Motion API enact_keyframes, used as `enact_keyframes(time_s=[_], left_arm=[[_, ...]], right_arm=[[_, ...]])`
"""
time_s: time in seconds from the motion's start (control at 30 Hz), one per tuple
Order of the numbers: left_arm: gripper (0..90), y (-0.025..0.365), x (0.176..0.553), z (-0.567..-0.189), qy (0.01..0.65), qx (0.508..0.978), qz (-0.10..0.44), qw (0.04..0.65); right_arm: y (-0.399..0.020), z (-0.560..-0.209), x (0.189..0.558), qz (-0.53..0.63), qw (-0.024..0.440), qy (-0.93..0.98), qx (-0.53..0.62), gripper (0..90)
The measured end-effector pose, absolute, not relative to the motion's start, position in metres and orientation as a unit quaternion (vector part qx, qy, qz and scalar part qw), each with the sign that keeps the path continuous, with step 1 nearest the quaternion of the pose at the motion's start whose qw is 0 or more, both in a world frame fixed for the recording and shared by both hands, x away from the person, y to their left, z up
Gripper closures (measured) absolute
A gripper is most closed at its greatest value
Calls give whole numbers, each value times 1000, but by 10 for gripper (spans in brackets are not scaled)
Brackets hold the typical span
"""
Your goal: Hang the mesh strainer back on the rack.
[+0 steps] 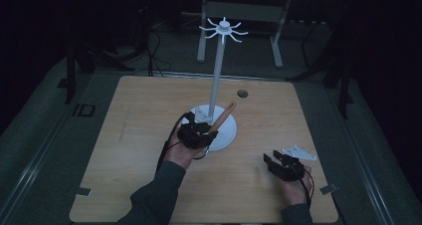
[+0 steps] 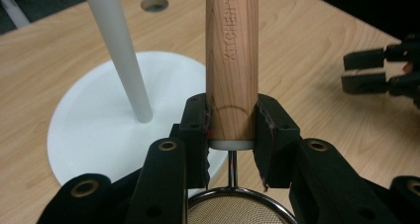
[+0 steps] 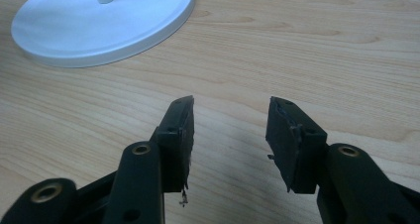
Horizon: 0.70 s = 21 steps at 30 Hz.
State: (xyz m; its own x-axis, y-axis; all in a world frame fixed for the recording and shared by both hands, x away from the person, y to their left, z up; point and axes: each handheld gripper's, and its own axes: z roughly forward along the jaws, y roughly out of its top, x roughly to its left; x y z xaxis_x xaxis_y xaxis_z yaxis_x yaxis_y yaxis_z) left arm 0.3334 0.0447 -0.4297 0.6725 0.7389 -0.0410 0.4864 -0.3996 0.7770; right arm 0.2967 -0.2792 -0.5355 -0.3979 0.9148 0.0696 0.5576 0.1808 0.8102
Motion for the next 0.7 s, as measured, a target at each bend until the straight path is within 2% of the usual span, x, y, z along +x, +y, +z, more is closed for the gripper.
enact_keyframes(time_s=[0.7], left_arm=[[692,55,328,-403,402,765,193,465]], right_arm=[[-279,-536,297,397,227,734,502,534]])
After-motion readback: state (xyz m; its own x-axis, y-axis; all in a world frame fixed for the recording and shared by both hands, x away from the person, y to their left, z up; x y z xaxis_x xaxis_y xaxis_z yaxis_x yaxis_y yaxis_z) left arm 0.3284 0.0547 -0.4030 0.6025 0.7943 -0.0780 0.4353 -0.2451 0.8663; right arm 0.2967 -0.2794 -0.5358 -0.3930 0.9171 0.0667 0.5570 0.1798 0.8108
